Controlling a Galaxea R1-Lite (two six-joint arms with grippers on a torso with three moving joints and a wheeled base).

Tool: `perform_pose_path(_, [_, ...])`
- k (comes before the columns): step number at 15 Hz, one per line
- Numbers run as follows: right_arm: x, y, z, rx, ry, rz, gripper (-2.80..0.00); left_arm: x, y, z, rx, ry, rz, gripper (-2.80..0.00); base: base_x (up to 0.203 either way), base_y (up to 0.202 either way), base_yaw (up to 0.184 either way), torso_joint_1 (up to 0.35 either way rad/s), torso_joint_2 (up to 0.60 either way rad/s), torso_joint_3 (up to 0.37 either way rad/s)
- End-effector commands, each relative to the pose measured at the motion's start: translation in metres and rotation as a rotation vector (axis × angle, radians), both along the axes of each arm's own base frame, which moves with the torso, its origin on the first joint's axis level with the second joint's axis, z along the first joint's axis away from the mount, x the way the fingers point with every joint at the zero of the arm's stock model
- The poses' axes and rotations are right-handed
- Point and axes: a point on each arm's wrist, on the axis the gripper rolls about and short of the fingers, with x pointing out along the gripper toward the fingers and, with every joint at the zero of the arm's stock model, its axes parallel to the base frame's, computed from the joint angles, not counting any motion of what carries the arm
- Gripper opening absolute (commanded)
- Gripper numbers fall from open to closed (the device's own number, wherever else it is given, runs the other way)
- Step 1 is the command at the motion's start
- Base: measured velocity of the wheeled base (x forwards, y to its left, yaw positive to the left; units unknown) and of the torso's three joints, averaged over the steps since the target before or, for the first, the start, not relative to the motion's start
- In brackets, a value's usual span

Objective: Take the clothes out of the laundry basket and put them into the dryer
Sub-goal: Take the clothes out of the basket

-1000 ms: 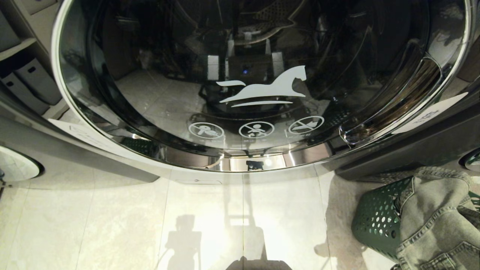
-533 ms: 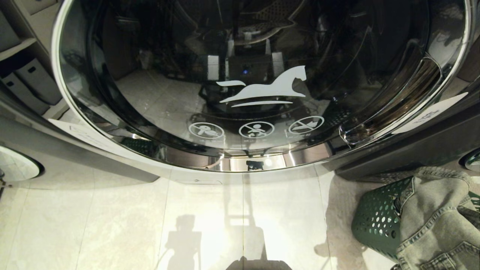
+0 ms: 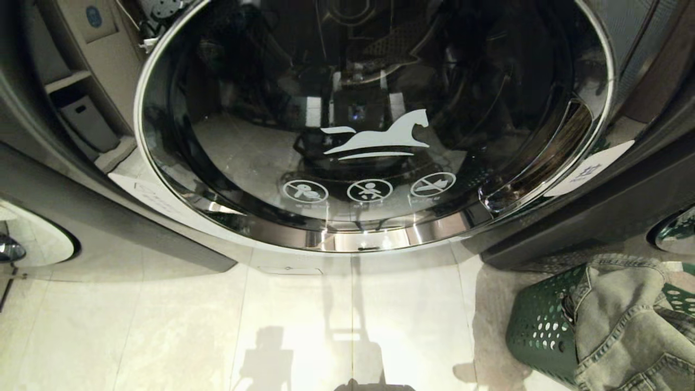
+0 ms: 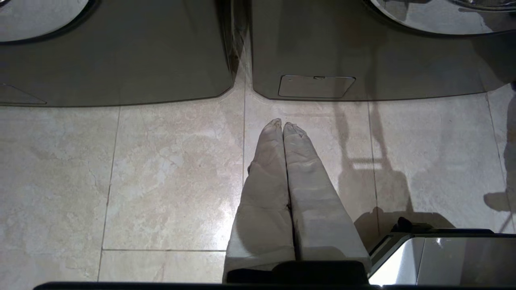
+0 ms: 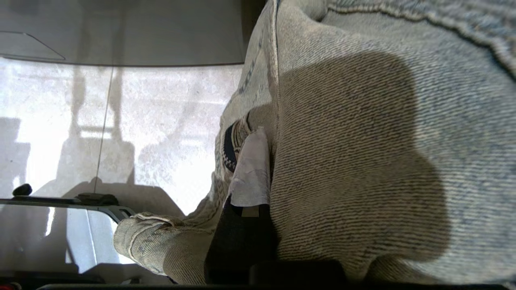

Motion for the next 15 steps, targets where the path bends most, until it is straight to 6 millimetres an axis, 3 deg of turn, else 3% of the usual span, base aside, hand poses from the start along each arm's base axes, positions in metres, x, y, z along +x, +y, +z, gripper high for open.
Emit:
perform_pose_path(1, [0.0002,0.0000,-0.0001,-0.001,0.003,0.001,-2.80,0.0000,0.0000,0.0000,0.000,-0.001,0.000,-2.80,0.000,0.000,0.000,0.007,0.00,0.200])
perform_pose_path(15, [0.0006,0.0000,-0.0003,0.011,-0.003,0.001,-2.80,0.0000,0.0000,0.0000,-0.002,-0.001,0.000,-2.80,0.000,0.000,0.000,0.002,0.00,0.201])
